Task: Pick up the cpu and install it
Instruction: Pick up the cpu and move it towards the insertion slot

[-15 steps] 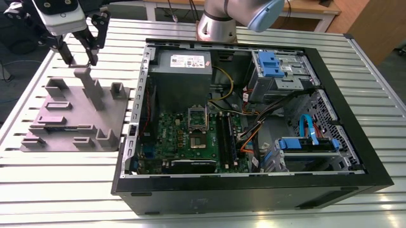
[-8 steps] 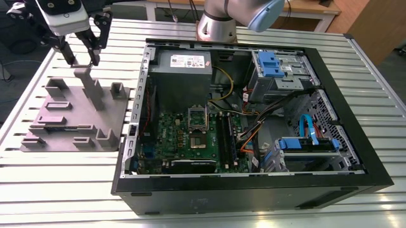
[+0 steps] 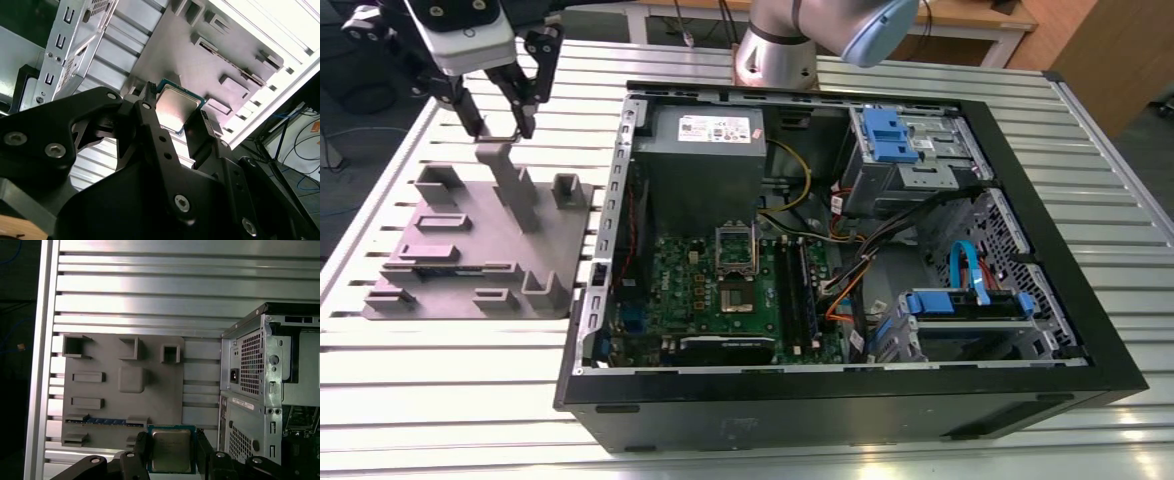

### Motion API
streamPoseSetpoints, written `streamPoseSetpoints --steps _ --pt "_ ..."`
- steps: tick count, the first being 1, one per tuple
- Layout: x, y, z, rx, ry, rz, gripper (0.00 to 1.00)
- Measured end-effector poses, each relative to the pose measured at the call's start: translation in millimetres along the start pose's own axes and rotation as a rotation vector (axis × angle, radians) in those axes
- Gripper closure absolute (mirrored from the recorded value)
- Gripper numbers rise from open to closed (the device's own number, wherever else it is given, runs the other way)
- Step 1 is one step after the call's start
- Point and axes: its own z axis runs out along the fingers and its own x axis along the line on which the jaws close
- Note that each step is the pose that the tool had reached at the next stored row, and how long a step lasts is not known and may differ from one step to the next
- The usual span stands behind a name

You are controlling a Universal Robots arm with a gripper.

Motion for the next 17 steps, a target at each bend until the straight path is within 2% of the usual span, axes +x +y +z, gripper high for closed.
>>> streamPoseSetpoints --steps 17 --pt "-9.7 -2.2 -0.4 -0.0001 -0.0001 0.0 0.53"
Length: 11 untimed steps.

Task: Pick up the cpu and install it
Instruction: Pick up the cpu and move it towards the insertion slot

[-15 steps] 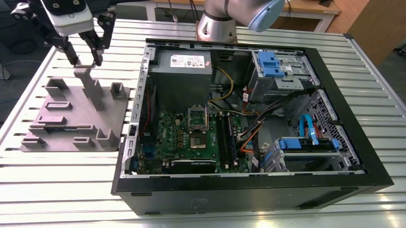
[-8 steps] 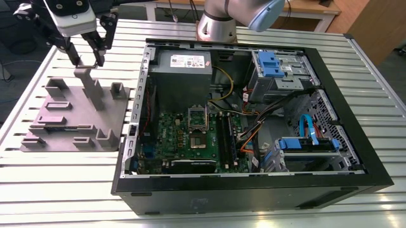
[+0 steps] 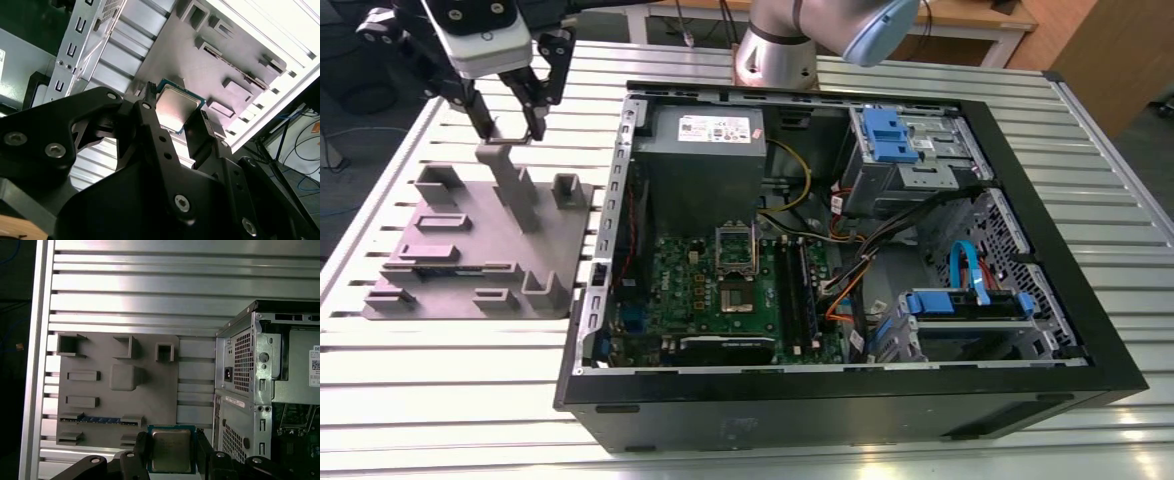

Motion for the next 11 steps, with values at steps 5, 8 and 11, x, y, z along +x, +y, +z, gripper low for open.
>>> streamPoseSetpoints --steps 5,8,11 --pt "-0.6 -0.1 0.1 0.0 0.0 0.0 0.53" --pt "-0.9 -0.5 0.1 0.0001 0.0001 0.0 0.53" --pt "-0.8 -2.4 0.1 0.0 0.0001 0.0 0.53"
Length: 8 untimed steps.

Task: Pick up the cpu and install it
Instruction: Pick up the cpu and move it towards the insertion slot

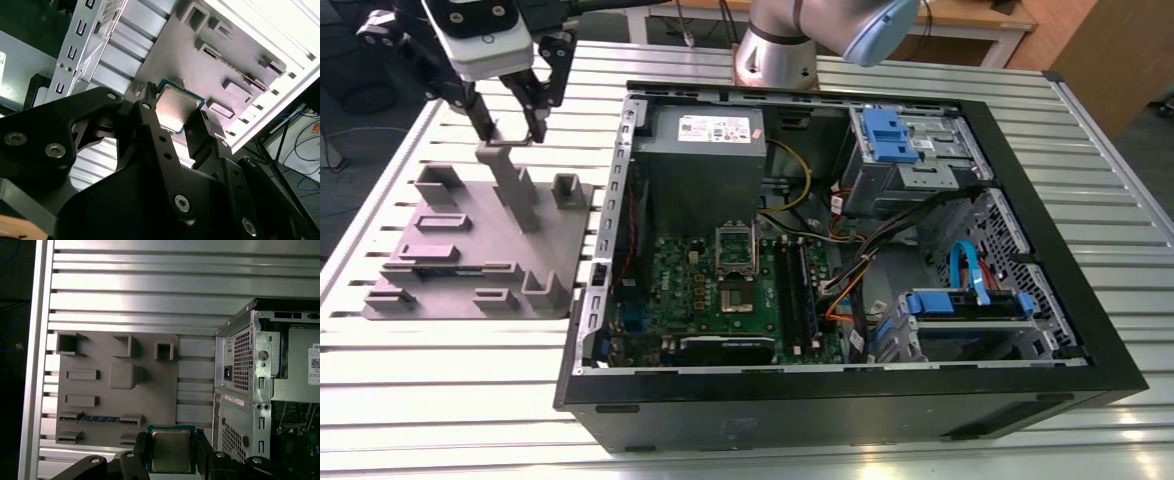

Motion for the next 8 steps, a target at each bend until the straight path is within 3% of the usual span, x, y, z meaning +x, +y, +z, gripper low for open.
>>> streamPoseSetpoints --steps 3,8 --pt "0.1 -4.1 -0.2 0.0001 0.0 0.001 0.53" --pt "-1.2 -5.9 0.0 -0.0007 -0.001 0.017 0.53"
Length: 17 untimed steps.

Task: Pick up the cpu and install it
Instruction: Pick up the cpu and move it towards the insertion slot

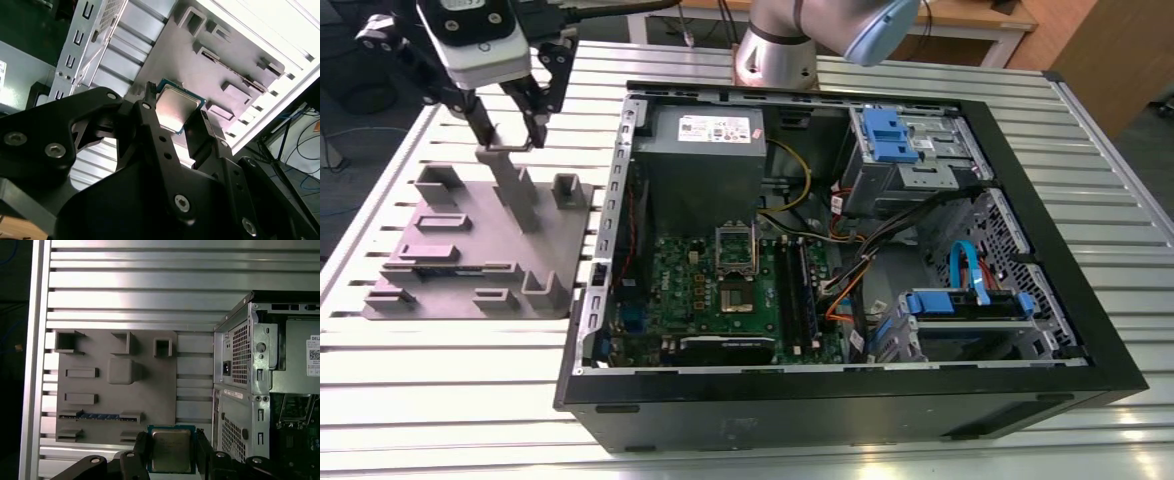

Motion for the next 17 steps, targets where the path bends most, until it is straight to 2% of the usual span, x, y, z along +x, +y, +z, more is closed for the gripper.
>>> streamPoseSetpoints --steps 17 --pt "-28.8 -0.5 -0.8 -0.0001 -0.0002 0.004 0.53"
